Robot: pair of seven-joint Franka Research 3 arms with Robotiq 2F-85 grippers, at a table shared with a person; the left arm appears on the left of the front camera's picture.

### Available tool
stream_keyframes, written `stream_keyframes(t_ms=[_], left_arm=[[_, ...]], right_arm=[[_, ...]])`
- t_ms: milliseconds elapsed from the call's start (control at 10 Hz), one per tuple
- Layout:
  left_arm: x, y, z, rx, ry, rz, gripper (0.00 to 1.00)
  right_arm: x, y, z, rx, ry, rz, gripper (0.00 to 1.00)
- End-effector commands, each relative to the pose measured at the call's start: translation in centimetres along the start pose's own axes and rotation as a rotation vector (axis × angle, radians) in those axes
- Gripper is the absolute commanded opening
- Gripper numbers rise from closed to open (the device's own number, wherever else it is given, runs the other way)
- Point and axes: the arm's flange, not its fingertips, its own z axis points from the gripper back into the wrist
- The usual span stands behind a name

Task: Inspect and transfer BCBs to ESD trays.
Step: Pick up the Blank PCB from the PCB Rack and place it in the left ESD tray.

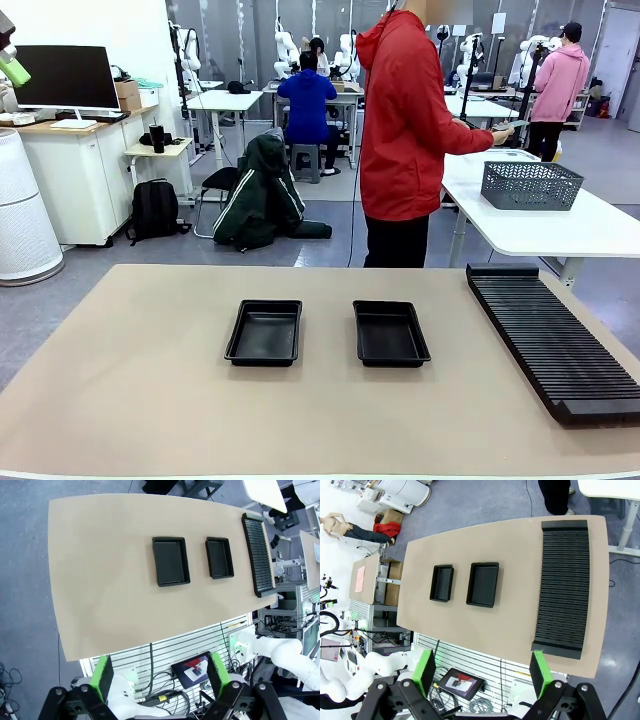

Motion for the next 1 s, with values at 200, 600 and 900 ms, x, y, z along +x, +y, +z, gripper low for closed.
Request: stream_keyframes(t_ms=[200,600,900], left_arm=[[-0.01,0.00,-0.17,-0.002,0.004,0.002,1.00],[-0.01,0.00,-0.17,-0.002,0.004,0.002,1.00],[-0.01,0.00,-0.17,-0.002,0.004,0.002,1.00]], right_arm=[[-0.03,0.03,-0.06,0.014,-0.002,0.002,1.00],[-0.03,0.03,-0.06,0.014,-0.002,0.002,1.00],[-0.03,0.03,-0.06,0.014,-0.002,0.002,1.00]])
